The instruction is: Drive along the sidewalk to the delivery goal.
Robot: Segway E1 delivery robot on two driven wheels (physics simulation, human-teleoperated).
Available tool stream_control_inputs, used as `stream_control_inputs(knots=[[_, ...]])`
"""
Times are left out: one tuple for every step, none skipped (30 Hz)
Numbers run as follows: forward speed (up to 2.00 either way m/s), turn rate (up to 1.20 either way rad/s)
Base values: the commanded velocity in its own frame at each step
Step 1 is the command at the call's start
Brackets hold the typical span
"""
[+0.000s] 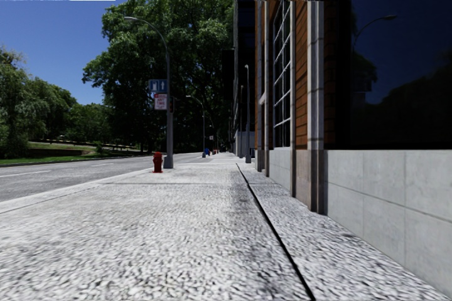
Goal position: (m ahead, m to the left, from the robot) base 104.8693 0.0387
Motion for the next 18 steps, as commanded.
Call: stream_control_inputs(knots=[[2.0, 0.31], [2.0, 0.31], [2.0, 0.26], [2.0, 0.26], [2.0, 0.11], [2.0, 0.01], [2.0, 0.0], [2.0, 0.0], [2.0, 0.0], [2.0, 0.0], [2.0, 0.0], [2.0, 0.0], [2.0, 0.0], [2.0, 0.0], [2.0, 0.0], [2.0, 0.0], [2.0, 0.0], [2.0, 0.0]])
